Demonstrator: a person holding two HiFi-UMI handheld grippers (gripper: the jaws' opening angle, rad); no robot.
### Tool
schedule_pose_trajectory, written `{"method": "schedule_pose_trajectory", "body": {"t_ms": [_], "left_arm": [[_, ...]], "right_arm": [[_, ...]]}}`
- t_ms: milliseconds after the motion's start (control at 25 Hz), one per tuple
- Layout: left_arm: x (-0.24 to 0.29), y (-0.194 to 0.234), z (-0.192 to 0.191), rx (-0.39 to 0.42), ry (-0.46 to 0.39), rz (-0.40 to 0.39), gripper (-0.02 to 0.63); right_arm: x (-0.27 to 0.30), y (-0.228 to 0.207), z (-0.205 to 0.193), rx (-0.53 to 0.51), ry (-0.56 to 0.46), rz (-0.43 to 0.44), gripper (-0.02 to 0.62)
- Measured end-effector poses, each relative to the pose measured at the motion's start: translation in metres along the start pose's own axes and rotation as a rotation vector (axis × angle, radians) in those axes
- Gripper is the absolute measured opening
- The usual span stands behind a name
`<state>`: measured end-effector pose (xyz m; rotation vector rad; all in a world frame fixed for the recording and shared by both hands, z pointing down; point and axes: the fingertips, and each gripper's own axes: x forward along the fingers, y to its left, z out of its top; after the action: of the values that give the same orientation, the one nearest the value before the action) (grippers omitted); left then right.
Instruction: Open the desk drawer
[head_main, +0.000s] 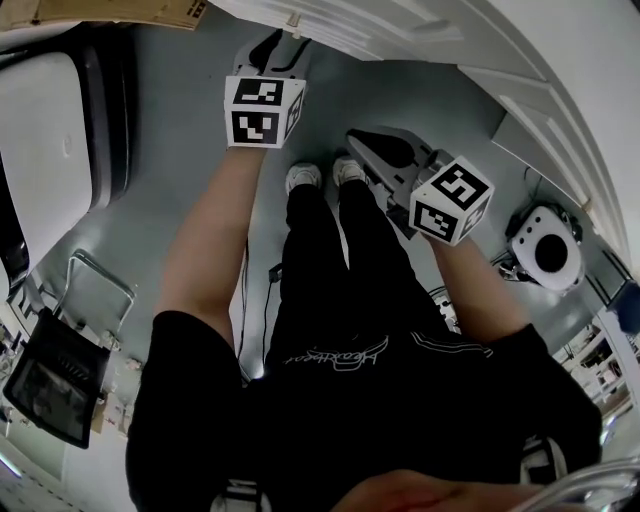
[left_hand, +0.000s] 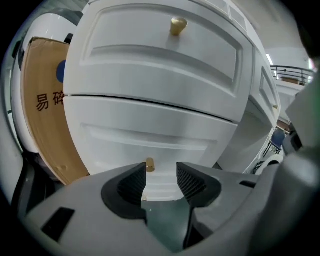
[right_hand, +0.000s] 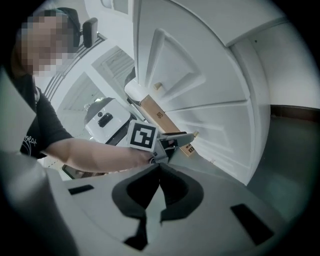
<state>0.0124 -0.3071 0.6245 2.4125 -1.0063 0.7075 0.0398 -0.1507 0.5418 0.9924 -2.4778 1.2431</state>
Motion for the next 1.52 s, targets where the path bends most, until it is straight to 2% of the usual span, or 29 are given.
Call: {"method": "schedule_pose_trajectory", "body": {"t_ms": [160, 320, 520, 640, 760, 1520], "left_arm": [[0.019, 0.010, 0.002, 0.046, -0.001, 0.030, 0.178], [0.033, 0.018, -0.008, 0.087, 0.037, 0.054, 0.178], [0.041, 0.018, -0.009, 0.120, 0.038, 0.047, 0.173], [0.042, 0.019, -0.010, 0.132, 0.039, 0.052, 0.132], [0.043, 0.022, -0.010, 0.130, 0.041, 0.062, 0.086], [0.031, 0.022, -0.020, 0.125, 0.072, 0.062, 0.080]], "right_arm": [[0.000, -0.010, -0.005, -0.016, -0.001, -0.015, 0.005], [0.002, -0.017, -0.006, -0.026, -0.002, -0.017, 0.005], [0.009, -0.011, -0.002, -0.061, -0.003, 0.003, 0.005], [0.014, -0.009, 0.000, -0.066, -0.004, 0.017, 0.005], [0.015, -0.010, 0.004, -0.072, -0.006, 0.022, 0.005], [0.015, -0.001, 0.005, -0.047, -0.003, 0.030, 0.005]]}}
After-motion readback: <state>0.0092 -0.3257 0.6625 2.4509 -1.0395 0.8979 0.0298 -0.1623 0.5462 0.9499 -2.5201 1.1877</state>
